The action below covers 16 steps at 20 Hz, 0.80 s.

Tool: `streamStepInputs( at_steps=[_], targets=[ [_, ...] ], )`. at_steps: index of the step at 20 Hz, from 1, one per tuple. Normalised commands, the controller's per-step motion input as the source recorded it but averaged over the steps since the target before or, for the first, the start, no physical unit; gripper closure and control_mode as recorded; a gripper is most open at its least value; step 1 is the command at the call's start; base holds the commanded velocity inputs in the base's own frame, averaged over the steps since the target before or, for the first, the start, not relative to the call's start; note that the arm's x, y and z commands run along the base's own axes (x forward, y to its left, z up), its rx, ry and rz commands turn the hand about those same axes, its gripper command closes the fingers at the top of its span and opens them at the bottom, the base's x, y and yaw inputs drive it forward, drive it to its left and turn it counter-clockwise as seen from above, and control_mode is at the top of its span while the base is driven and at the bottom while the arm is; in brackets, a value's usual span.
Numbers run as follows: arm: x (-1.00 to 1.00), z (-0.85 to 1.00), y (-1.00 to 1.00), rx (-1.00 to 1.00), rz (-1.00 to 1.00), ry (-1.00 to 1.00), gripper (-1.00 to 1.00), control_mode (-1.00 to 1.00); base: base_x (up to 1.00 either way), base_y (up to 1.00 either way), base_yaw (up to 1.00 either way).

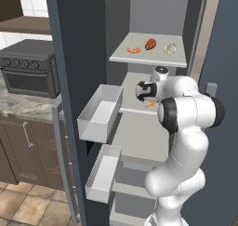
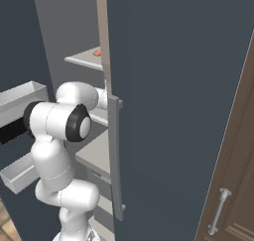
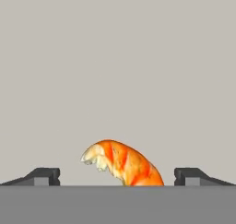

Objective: Take the shrimps from the second highest rack and move them to the highest rack where the sweet potato and garlic are located, to maximize freezer space. Close the freezer door after rearranging.

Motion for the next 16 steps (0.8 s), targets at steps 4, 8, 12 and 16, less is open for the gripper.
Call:
streamStepInputs(
  at_steps=[4, 8, 12, 16],
  targets=[
    [0.00, -0.73, 0.01, -0.01, 0.00, 0.00, -1.00, -1.00, 0.00, 0.00, 0.00],
    [0.00, -0.79, 0.03, -0.01, 0.00, 0.00, -1.00, -1.00, 0.00, 0.00, 0.00],
    [0.00, -0.89, 0.19, -0.08, 0.00, 0.00, 1.00, -1.00, 0.00, 0.00, 0.00],
    [-0.01, -0.82, 0.27, -0.05, 0.00, 0.00, 1.00, -1.00, 0.00, 0.00, 0.00]
  ],
)
